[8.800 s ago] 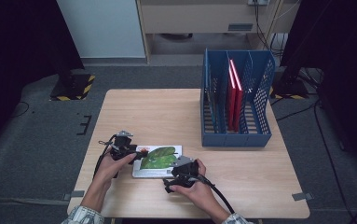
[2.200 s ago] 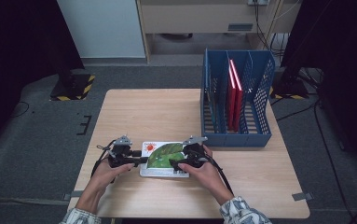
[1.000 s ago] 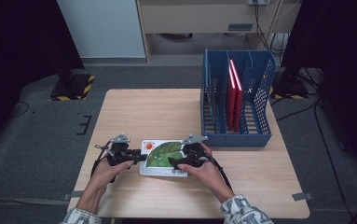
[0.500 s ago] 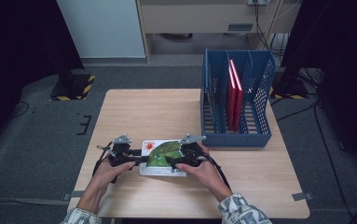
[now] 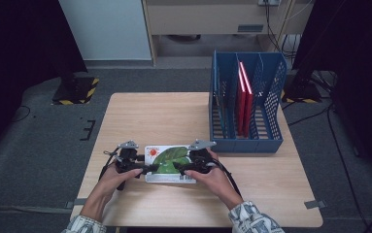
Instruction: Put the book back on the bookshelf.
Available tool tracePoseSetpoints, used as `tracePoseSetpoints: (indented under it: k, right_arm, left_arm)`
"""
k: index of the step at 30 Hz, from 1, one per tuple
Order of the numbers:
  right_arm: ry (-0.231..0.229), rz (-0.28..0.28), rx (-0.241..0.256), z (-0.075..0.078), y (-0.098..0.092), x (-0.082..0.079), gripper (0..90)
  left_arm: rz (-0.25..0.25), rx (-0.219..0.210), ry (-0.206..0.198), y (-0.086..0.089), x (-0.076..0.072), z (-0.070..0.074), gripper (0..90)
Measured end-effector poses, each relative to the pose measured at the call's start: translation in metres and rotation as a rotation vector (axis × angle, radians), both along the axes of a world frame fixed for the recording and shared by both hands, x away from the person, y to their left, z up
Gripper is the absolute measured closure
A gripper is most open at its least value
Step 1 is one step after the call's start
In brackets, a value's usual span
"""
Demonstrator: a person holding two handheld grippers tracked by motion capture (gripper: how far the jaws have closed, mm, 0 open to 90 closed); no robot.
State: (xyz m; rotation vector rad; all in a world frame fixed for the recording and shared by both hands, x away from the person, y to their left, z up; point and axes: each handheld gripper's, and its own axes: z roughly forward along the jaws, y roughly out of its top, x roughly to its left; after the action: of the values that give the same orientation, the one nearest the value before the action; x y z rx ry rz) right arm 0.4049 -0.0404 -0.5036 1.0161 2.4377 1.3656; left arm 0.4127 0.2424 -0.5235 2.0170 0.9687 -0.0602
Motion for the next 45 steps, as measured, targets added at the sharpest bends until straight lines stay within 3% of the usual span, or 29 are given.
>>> tracePoseSetpoints:
  k: [4, 5, 10, 13, 22, 28, 33, 41, 45]
  right_arm:
    - [-0.002, 0.005, -0.02, -0.002, 0.002, 0.0, 23.2]
    - [-0.002, 0.007, -0.018, -0.002, 0.002, 0.0, 23.2]
    - [0.009, -0.011, -0.015, -0.003, 0.004, 0.001, 23.1]
    - [0.009, -0.018, -0.017, -0.004, 0.004, 0.002, 23.0]
    - [-0.017, -0.028, -0.041, -0.001, 0.007, 0.002, 22.8]
    - [-0.061, -0.042, -0.07, 0.005, 0.012, 0.005, 25.1]
    - [-0.09, -0.055, -0.063, 0.012, 0.015, 0.007, 28.7]
    - [-0.099, -0.039, -0.06, 0.017, 0.011, 0.002, 31.3]
    - [-0.1, -0.02, -0.056, 0.021, 0.008, -0.003, 31.4]
  left_arm:
    - [-0.057, -0.006, -0.009, -0.009, -0.003, 0.002, 29.6]
    - [-0.063, 0.015, -0.027, -0.015, -0.004, 0.005, 32.0]
    - [-0.048, 0.024, -0.033, -0.014, -0.004, 0.007, 34.1]
    - [-0.02, 0.022, -0.056, -0.01, -0.004, 0.01, 37.1]
    - [0.002, 0.042, -0.089, -0.01, -0.004, 0.015, 39.2]
    - [0.03, 0.06, -0.142, -0.009, -0.003, 0.02, 39.3]
    - [0.048, 0.073, -0.18, -0.008, -0.002, 0.024, 38.4]
    - [0.095, 0.088, -0.222, -0.005, -0.008, 0.027, 33.7]
    - [0.126, 0.071, -0.224, 0.002, -0.011, 0.029, 32.9]
